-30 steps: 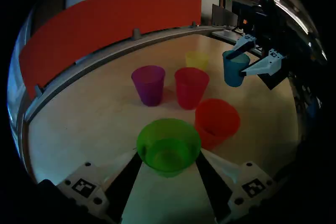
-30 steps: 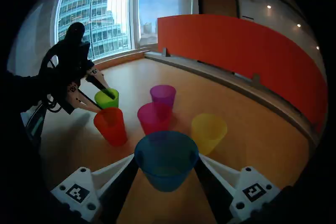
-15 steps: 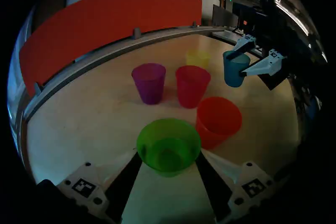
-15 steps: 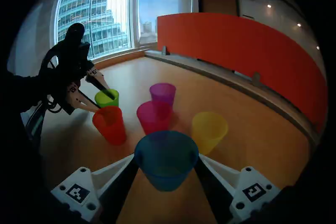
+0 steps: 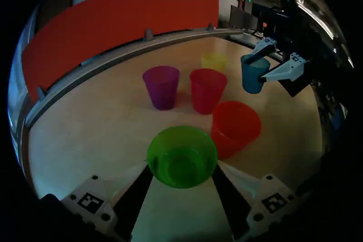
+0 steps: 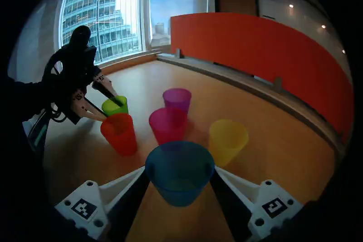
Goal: Pour water
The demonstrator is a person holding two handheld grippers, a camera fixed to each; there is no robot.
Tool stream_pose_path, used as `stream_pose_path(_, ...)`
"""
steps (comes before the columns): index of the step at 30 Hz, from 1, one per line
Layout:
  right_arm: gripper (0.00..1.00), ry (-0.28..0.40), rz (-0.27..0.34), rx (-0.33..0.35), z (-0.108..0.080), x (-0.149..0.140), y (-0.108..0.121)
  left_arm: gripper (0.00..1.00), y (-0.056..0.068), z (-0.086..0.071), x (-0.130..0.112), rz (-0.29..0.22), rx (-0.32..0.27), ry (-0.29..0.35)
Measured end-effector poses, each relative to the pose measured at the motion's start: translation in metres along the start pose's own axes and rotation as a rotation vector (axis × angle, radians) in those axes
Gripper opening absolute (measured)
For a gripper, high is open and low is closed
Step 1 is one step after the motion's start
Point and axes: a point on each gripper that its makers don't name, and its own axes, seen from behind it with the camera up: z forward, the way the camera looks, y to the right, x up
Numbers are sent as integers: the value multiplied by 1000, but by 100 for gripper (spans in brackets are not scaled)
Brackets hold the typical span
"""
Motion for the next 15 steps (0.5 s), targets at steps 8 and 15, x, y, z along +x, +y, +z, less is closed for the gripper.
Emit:
stream_pose_path(8, 91, -5, -2, 1, 2, -3, -1, 86, -1, 1, 0, -5, 5, -3)
stream_pose_path(15, 90, -6, -2, 6, 4, -4, -4, 89, 0, 1, -1, -44, -7, -11)
